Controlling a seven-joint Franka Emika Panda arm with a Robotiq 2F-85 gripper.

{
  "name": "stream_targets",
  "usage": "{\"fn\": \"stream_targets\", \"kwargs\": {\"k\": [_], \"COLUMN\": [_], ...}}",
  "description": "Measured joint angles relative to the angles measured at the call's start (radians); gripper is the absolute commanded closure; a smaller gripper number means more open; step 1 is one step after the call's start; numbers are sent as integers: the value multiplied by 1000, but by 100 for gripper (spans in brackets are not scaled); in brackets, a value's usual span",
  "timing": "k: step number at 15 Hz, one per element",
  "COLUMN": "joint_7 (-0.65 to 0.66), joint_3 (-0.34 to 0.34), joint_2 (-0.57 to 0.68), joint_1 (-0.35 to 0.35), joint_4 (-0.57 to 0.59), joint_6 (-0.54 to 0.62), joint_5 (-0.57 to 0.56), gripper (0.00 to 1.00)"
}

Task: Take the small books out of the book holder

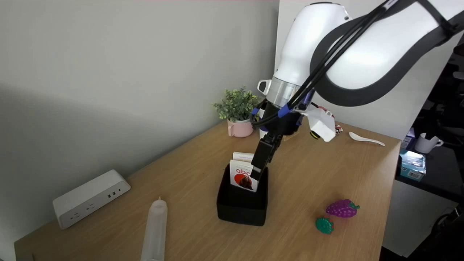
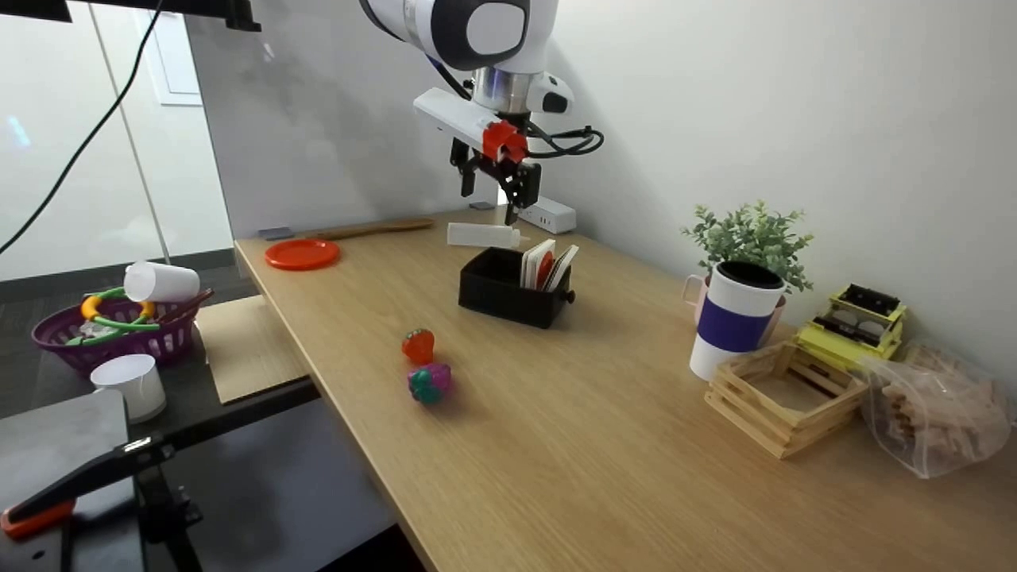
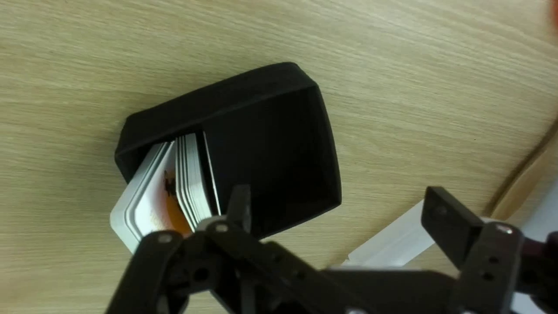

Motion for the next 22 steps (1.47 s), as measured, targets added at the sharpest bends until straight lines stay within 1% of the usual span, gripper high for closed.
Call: {"fn": "stream_targets", "kwargs": {"k": [4, 6, 11, 14, 22], "joint_7": [-20, -35, -58, -58, -53], "joint_3": [0, 2, 7, 9, 12], "joint_2": [11, 41, 168, 221, 230], "joint_1": [-11, -25, -76, -86, -87], "joint_4": [7, 27, 137, 196, 209], "joint_6": [4, 8, 10, 10, 10], "joint_5": [-4, 4, 15, 15, 13], "gripper": [0, 0, 0, 0, 0]}}
